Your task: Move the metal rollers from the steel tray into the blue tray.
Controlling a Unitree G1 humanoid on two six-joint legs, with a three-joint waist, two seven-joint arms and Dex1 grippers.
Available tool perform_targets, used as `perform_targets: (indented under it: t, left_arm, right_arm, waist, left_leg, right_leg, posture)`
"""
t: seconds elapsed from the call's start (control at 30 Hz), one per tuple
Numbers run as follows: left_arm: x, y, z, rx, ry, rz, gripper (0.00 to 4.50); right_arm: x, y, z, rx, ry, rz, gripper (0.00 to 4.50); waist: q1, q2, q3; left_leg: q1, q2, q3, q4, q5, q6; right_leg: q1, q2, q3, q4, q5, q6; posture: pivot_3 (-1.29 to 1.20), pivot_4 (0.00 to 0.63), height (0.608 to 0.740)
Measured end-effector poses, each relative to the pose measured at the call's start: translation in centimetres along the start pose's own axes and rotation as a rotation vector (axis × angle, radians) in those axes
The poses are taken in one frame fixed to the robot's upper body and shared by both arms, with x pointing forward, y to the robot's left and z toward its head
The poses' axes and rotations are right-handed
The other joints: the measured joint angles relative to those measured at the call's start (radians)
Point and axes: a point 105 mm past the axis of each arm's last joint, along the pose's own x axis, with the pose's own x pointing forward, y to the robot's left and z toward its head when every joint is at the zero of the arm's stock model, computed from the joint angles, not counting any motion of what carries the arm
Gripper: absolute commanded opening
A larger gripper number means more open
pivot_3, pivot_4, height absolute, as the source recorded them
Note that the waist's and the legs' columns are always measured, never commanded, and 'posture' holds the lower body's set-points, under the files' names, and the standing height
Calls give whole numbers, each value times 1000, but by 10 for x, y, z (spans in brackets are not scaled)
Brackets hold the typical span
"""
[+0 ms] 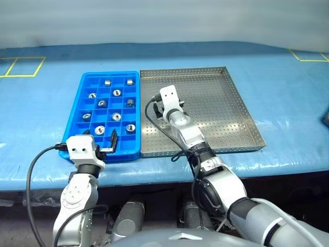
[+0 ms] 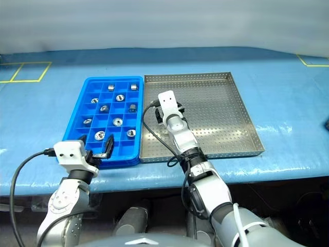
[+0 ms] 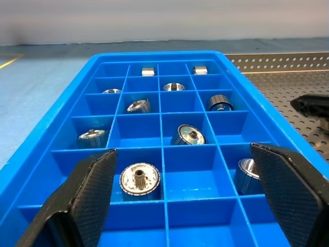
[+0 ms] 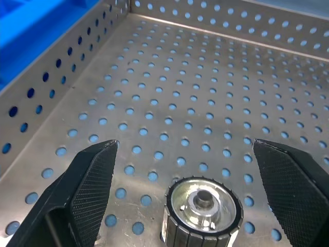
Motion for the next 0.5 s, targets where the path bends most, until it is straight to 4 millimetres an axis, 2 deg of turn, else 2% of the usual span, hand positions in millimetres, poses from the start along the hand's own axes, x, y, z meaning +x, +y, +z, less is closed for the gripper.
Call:
perform_targets:
  t: [0.1, 0.3, 0.4, 0.5]
  left_arm:
    - [0, 0, 0, 1, 0, 0, 4500]
    - [-1, 1, -1, 4, 7, 6, 4500]
    - [-1, 1, -1, 5, 7, 7, 4500]
    - [-3, 2, 0, 12, 4, 13, 4500]
  right_arm:
    - [2, -4, -11, 38, 34, -13, 3839]
    - [2, -10, -13, 121, 45, -26, 1898]
    - [-1, -8, -4, 137, 15, -9, 1888]
    - [-9, -3, 15, 137, -50, 36, 1888]
  waist:
    - [-1, 0, 0]
    - [-3, 0, 0]
    - [-3, 0, 0]
    - [-3, 0, 0]
  left_leg:
    - [0, 0, 0, 0, 0, 0]
    - [0, 0, 0, 0, 0, 0]
    - [0, 0, 0, 0, 0, 0]
    - [0, 0, 0, 0, 0, 0]
  right_leg:
    - [0, 0, 0, 0, 0, 0]
    - [0, 0, 0, 0, 0, 0]
    - [0, 0, 0, 0, 0, 0]
    - [0, 0, 1, 0, 0, 0]
  posture:
    - [304, 150, 740]
    - [310, 150, 740]
    - [316, 150, 740]
    - [318, 150, 740]
